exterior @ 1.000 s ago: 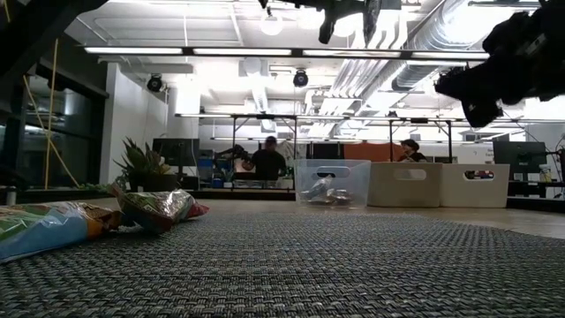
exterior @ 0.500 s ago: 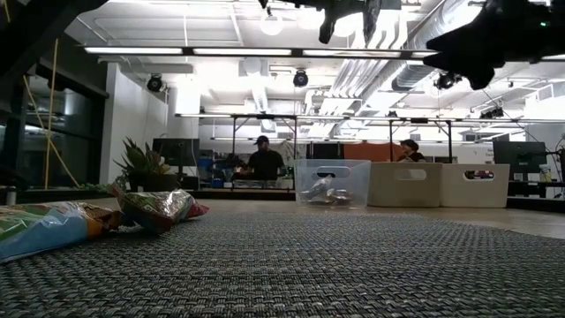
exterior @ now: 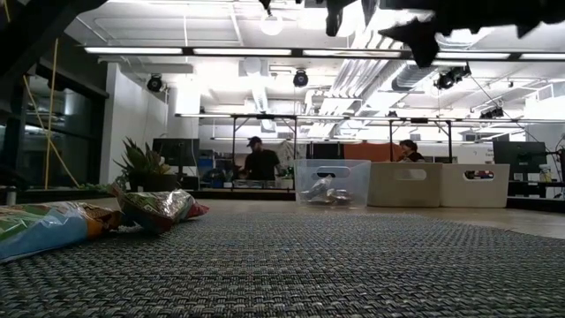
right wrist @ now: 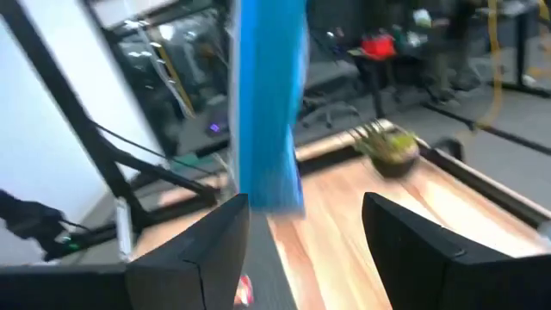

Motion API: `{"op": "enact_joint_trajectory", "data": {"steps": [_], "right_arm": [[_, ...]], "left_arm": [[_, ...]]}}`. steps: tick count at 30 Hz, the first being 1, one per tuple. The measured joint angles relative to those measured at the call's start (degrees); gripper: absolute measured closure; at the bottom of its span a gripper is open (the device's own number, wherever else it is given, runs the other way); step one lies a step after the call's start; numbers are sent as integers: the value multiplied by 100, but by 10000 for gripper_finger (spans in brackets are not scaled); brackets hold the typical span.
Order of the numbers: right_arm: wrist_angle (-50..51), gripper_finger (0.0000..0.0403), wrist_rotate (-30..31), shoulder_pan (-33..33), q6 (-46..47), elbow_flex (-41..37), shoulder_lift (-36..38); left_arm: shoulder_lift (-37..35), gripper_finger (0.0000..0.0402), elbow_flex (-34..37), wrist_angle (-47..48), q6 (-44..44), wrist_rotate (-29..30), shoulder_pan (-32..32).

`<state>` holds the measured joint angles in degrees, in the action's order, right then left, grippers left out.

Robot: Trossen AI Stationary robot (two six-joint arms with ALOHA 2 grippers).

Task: Pick and place Granola Bars by type
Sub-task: Put the blue granola bar into the white bin

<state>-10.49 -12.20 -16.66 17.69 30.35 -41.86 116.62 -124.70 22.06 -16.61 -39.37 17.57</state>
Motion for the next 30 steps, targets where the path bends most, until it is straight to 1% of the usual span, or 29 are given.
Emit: {"op": "enact_joint_trajectory", "data": {"steps": [4, 8, 14, 21, 30], "right_arm": [[-143, 189, -287, -107, -63, 435, -286], [-174, 189, -352, -114, -75, 706, -447], [-144, 189, -382, -38, 65, 730, -719], [-848, 189, -372, 105, 177, 734, -1051], [-931, 190, -425, 108, 182, 733, -1359]], "left_arm": [[0, 307, 0, 0, 90, -80, -20], [-9, 307, 0, 42, 194, 4, -36], [-9, 307, 0, 24, 285, 131, -34], [-9, 307, 0, -4, 309, 133, -34], [-9, 307, 0, -4, 309, 126, -34]]}}
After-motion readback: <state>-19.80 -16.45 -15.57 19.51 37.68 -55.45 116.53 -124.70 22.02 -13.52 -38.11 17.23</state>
